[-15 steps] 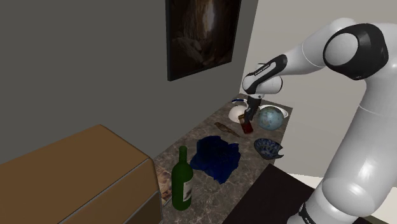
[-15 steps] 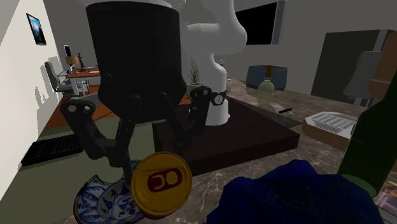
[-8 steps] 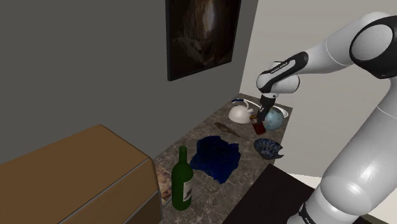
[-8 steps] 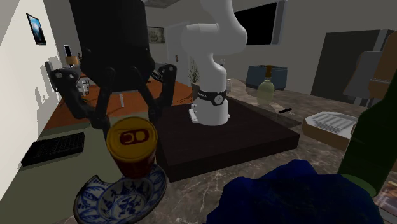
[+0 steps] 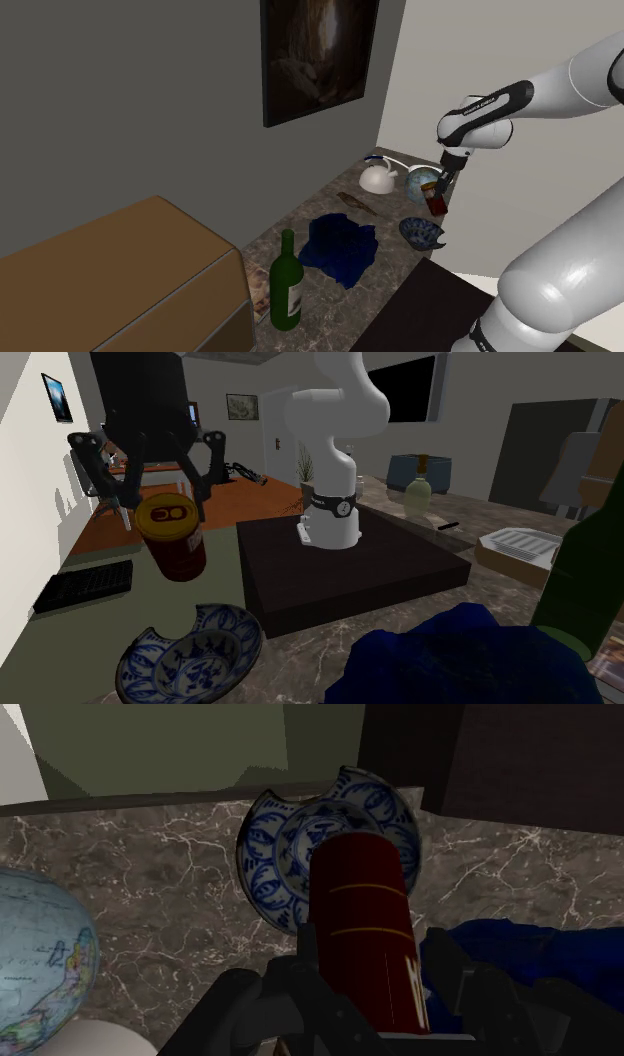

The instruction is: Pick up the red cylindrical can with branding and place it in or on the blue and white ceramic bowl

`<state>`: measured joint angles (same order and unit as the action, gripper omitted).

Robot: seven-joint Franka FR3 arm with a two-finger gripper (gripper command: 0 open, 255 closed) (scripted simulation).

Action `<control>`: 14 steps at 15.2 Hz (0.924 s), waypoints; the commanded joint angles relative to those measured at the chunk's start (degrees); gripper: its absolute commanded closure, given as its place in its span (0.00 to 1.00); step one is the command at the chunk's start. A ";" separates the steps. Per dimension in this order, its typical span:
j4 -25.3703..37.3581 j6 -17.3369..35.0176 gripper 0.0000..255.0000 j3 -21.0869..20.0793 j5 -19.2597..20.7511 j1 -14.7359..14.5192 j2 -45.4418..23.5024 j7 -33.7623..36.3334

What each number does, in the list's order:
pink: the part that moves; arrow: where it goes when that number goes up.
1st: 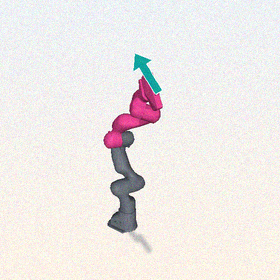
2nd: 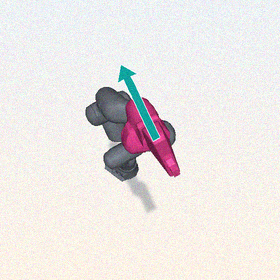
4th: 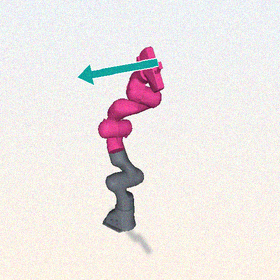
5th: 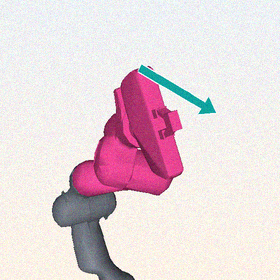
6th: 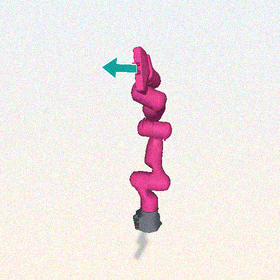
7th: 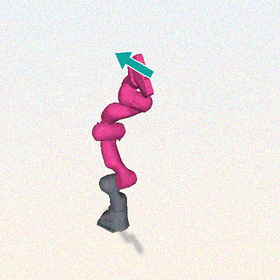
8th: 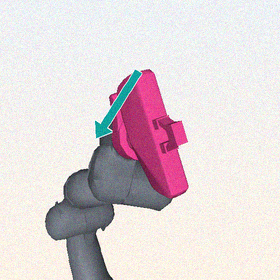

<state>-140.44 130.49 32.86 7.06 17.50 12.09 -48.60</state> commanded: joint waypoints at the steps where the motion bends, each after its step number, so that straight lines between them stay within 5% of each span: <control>1: -0.90 0.91 1.00 0.77 0.30 0.56 0.03 -1.11; 14: -4.40 12.32 1.00 2.67 -6.12 -0.96 -9.09 -6.13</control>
<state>-144.62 141.72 35.39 1.82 16.68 3.99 -54.05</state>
